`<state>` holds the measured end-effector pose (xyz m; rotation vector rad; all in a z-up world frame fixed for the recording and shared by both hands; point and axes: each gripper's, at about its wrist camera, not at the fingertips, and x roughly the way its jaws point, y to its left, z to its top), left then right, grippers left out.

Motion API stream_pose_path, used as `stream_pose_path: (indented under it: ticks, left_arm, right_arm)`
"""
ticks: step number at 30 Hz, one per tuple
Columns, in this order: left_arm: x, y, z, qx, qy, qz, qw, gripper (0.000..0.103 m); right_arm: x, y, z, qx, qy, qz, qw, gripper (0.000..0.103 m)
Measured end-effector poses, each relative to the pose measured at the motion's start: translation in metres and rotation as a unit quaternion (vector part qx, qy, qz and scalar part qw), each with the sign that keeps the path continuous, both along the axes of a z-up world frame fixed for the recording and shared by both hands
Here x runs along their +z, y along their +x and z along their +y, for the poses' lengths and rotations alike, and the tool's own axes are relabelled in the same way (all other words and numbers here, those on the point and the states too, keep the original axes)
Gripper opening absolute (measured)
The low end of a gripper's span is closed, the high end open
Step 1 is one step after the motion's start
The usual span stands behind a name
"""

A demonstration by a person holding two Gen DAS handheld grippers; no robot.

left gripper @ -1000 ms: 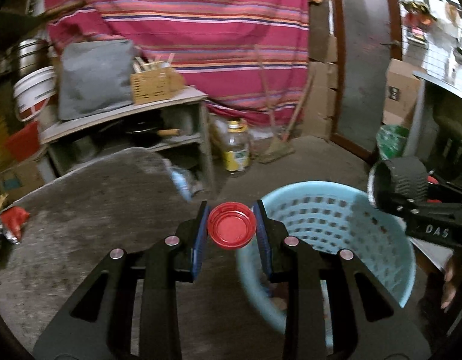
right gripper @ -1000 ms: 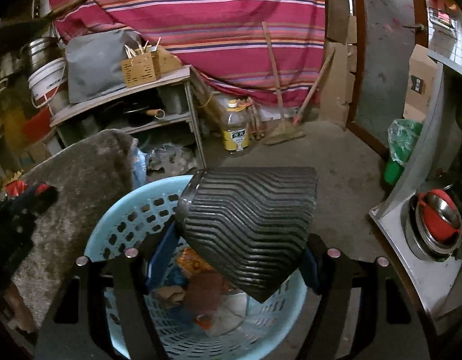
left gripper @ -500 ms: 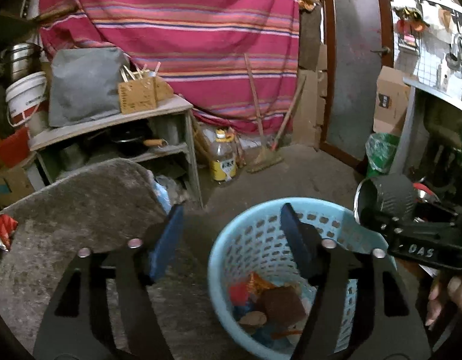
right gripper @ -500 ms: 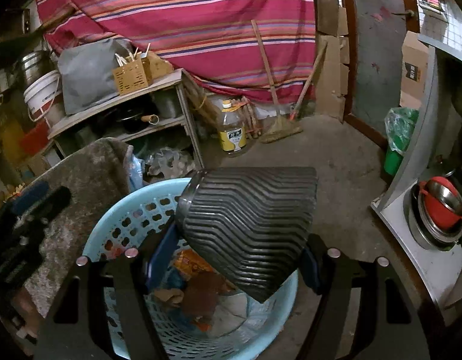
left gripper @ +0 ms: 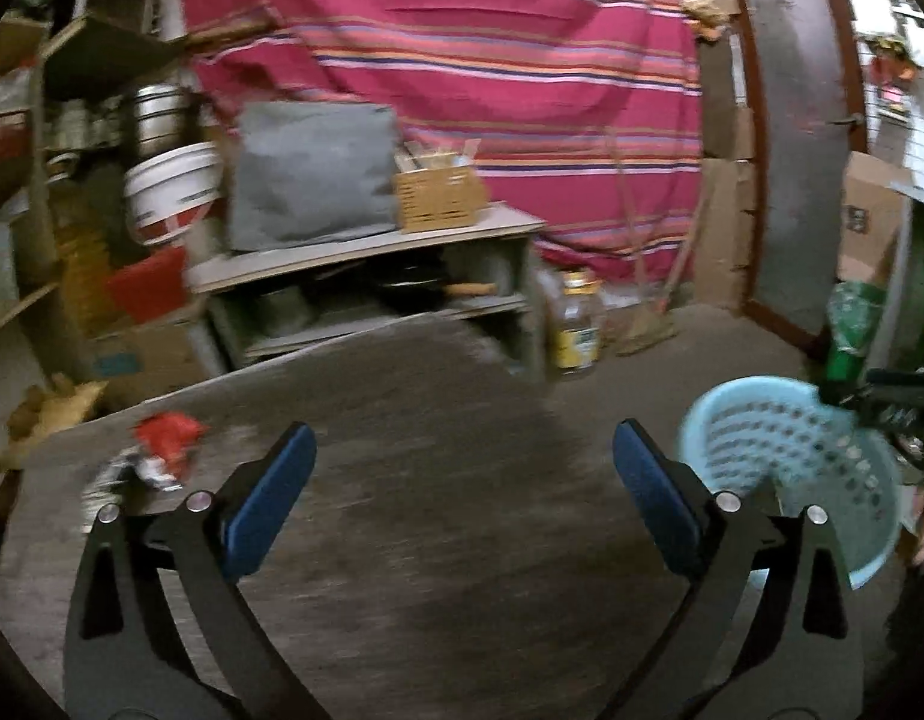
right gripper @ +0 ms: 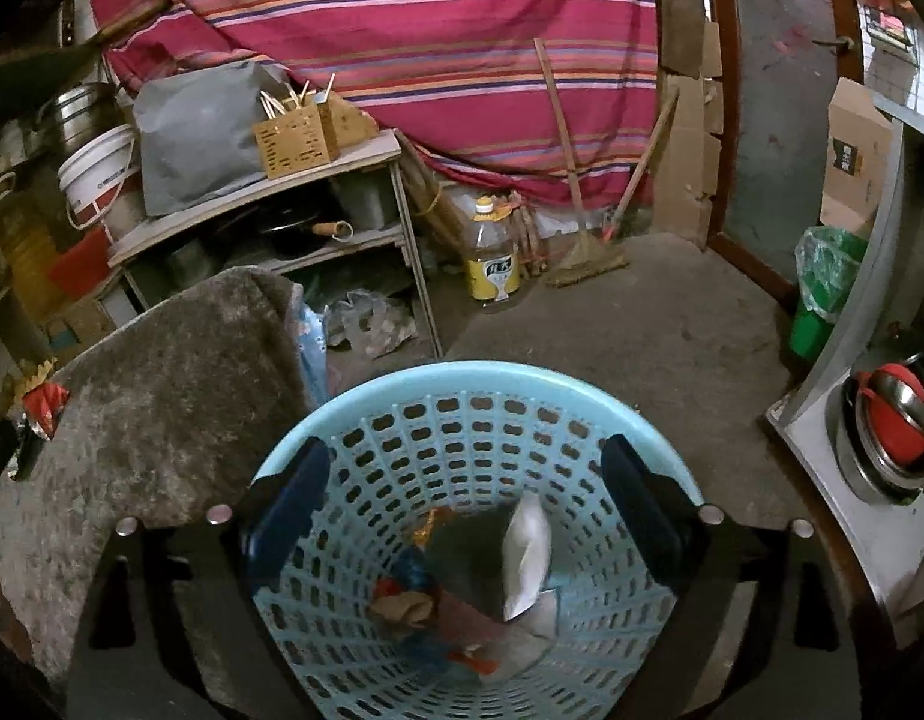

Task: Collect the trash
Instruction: 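Return the left tool to the table and grasp the printed snack wrapper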

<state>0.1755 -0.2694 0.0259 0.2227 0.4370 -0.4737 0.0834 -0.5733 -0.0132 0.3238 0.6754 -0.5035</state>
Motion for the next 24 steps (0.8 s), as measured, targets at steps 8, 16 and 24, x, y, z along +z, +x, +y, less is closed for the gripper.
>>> stream_pose_path:
  ticks: [8, 16, 24]
  left_arm:
    - [-0.007, 0.059, 0.122, 0.109, 0.032, -0.008, 0.9935, 0.097]
    - [-0.034, 0.119, 0.208, 0.191, 0.027, 0.027, 0.9808, 0.097]
    - [-0.063, 0.166, 0.226, 0.199, 0.061, 0.060, 0.9763, 0.095]
  right_arm:
    - [0.008, 0.033, 0.053, 0.017, -0.040, -0.002, 0.999, 0.097]
    - [0.008, 0.075, 0.108, 0.039, -0.023, -0.022, 0.999, 0.098]
    - [-0.008, 0.125, 0.152, 0.060, -0.002, -0.021, 0.998, 0.098]
